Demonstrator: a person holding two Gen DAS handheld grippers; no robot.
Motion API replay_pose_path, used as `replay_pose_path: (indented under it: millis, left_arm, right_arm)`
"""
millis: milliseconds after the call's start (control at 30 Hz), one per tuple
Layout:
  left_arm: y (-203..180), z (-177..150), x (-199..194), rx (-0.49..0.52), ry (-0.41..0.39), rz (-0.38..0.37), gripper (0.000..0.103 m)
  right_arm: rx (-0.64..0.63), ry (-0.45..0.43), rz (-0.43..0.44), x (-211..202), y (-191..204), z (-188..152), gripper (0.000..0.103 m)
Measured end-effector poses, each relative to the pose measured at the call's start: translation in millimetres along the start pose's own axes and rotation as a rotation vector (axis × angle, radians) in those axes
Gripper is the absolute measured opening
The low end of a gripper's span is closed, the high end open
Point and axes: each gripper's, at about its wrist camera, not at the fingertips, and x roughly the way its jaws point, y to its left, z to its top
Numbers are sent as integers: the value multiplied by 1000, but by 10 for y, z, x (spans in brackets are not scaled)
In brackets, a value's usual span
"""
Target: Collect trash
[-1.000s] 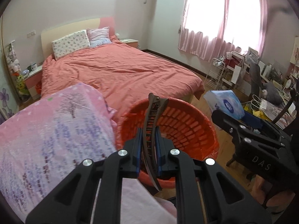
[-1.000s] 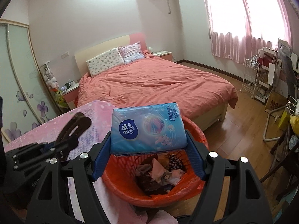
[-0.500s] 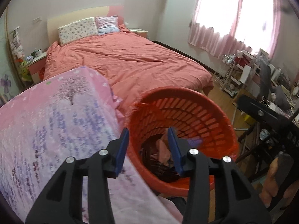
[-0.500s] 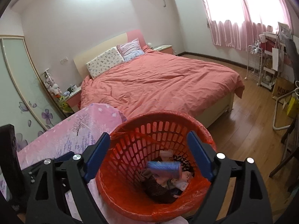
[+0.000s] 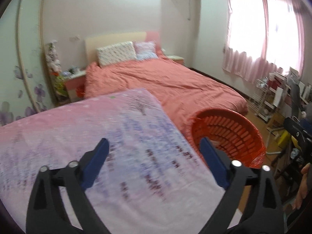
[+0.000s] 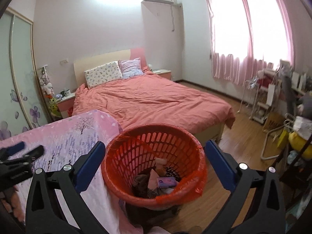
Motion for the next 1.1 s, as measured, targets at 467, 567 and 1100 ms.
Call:
replay_pose_path:
  millis: [467,567,1100]
  left_arm:
    - [590,-817,-1148,-97,-83,221,99]
    - [683,-974,-1326,-150,-93,237,99]
    - [756,-1286,-1735,-184,-100,310,99]
  right_arm:
    - [-40,-57,-50,-747,401,-461,101]
    - [-39,-66,-51,-834,468,-535,101]
    - [-50,8,-117,-975,777,-774,101]
